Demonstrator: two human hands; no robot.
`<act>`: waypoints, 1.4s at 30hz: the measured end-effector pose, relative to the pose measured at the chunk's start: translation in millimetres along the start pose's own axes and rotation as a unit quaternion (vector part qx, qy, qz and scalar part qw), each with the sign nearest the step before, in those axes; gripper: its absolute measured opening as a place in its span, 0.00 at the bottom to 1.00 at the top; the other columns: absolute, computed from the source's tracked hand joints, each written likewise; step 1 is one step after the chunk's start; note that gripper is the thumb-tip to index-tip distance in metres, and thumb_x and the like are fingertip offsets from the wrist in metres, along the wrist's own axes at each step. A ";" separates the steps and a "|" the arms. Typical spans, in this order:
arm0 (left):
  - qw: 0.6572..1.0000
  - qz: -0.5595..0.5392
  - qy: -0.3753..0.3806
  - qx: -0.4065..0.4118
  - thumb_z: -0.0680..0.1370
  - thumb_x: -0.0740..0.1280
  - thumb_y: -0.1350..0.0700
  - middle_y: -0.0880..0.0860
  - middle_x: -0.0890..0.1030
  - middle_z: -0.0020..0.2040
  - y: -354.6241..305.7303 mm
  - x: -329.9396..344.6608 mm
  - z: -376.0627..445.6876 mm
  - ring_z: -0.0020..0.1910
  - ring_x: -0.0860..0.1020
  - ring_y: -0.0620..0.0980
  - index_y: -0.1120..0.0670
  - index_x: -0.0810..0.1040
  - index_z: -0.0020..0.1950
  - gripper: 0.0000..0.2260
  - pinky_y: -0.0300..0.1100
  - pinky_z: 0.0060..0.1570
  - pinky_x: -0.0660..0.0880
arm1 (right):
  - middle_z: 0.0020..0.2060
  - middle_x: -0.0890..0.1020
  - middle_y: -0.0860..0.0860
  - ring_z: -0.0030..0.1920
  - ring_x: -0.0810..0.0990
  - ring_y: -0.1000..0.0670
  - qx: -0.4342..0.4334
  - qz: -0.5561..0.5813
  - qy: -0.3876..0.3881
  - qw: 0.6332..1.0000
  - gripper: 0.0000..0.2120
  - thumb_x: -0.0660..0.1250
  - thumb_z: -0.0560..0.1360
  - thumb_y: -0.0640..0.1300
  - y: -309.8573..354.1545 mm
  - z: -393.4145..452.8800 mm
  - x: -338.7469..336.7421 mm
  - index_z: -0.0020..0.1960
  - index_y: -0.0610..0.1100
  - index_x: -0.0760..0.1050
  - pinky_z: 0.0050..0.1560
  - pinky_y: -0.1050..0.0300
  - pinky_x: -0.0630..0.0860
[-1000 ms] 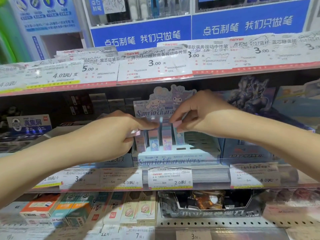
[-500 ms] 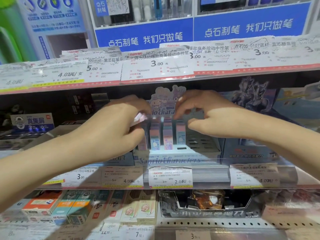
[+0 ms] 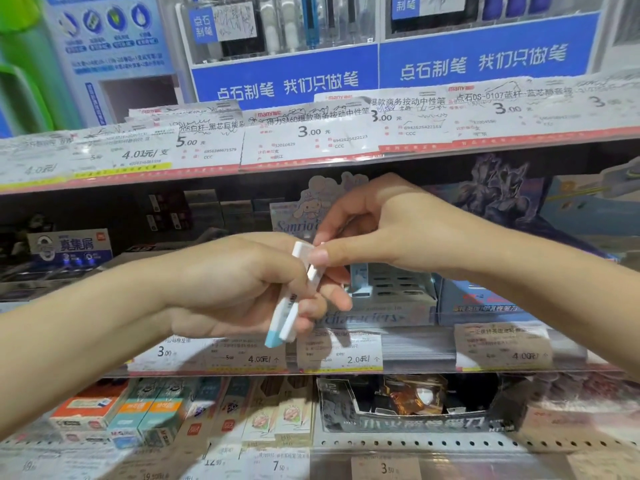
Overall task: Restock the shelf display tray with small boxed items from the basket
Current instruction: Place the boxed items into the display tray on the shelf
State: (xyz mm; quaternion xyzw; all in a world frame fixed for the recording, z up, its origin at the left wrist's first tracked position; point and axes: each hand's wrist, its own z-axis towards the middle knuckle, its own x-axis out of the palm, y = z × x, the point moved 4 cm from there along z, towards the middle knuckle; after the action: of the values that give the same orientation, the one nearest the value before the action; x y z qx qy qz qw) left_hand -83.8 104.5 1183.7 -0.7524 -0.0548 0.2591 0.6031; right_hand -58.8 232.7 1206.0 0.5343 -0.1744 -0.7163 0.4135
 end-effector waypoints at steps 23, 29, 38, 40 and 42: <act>0.994 -0.076 -0.071 0.032 0.75 0.61 0.64 0.64 0.84 0.47 10.5 -10.9 11.5 0.47 0.84 0.54 0.68 0.80 0.49 0.10 0.41 0.48 0.81 | 0.35 0.81 0.52 0.34 0.79 0.59 0.064 0.089 0.011 0.994 0.11 0.71 0.67 0.33 -14.7 3.0 -11.4 0.43 0.46 0.76 0.40 0.67 0.77; 0.985 0.034 -0.158 0.059 0.79 0.56 0.68 0.58 0.83 0.39 13.3 -23.9 7.4 0.35 0.83 0.57 0.54 0.73 0.53 0.12 0.44 0.34 0.81 | 0.36 0.81 0.52 0.35 0.78 0.59 0.050 0.010 -0.034 0.998 0.13 0.71 0.67 0.31 -15.5 -0.1 -29.6 0.38 0.49 0.76 0.40 0.71 0.74; 0.985 0.127 -0.105 -0.053 0.79 0.57 0.68 0.63 0.80 0.40 24.5 -30.3 9.9 0.30 0.82 0.57 0.47 0.62 0.72 0.25 0.40 0.29 0.78 | 0.34 0.80 0.53 0.33 0.76 0.57 0.042 -0.048 -0.045 0.997 0.13 0.72 0.67 0.32 -26.3 2.0 -22.0 0.36 0.49 0.75 0.37 0.71 0.74; 0.982 0.151 -0.102 -0.056 0.79 0.57 0.70 0.63 0.80 0.40 24.9 -33.2 10.4 0.31 0.82 0.57 0.48 0.63 0.72 0.26 0.43 0.30 0.79 | 0.34 0.80 0.53 0.33 0.76 0.57 0.040 -0.057 -0.044 0.997 0.13 0.72 0.66 0.31 -27.0 2.0 -23.1 0.37 0.49 0.75 0.37 0.71 0.75; 0.973 0.201 -0.105 -0.046 0.77 0.60 0.70 0.62 0.82 0.40 23.5 -36.7 12.4 0.32 0.82 0.57 0.54 0.68 0.70 0.23 0.50 0.36 0.81 | 0.33 0.80 0.53 0.33 0.76 0.58 0.039 -0.057 -0.037 0.997 0.12 0.72 0.66 0.31 -27.3 1.1 -24.1 0.36 0.48 0.76 0.37 0.71 0.75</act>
State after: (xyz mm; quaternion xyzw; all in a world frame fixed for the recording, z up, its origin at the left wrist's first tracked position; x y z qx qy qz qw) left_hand -126.5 94.6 1171.9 -0.7437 0.0230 0.4494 0.4944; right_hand -68.8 267.5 1202.4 0.5323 -0.1861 -0.7507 0.3443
